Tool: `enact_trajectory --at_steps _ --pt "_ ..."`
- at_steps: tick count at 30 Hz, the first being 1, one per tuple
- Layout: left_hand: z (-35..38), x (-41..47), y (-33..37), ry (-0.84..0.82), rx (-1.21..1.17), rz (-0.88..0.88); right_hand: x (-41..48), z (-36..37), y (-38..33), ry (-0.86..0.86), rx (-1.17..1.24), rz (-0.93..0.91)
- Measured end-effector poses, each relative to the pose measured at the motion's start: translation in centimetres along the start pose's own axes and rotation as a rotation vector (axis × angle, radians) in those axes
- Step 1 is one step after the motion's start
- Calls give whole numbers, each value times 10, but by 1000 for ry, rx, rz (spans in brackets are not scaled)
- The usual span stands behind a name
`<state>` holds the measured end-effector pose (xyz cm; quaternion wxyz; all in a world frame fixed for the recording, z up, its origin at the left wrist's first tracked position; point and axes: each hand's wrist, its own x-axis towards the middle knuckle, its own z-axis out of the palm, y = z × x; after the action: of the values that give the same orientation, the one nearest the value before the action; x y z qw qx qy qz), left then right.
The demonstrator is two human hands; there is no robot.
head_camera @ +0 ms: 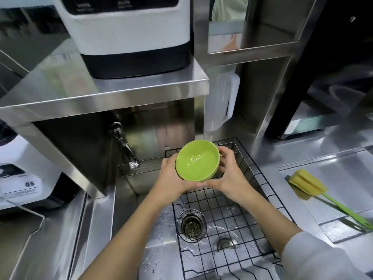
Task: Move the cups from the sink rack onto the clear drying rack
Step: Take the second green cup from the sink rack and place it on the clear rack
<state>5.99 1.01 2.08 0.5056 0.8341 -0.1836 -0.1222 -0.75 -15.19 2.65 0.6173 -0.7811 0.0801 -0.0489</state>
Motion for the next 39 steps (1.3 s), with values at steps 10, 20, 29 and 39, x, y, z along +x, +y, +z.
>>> enact_trajectory --at_steps 10,20,29,39 --pt "-102 -66 2 -320 -789 -128 -34 39 -69 -183 -489 -502" --pt "-212 -143 -5 -331 -701 1 -45 153 -127 -49 -459 -961" --pt "-296 -227 13 356 -328 -20 -75 276 -179 16 -297 -790" --pt "-374 -290 -37 356 87 220 -117 370 -214 -181 -295 -468"
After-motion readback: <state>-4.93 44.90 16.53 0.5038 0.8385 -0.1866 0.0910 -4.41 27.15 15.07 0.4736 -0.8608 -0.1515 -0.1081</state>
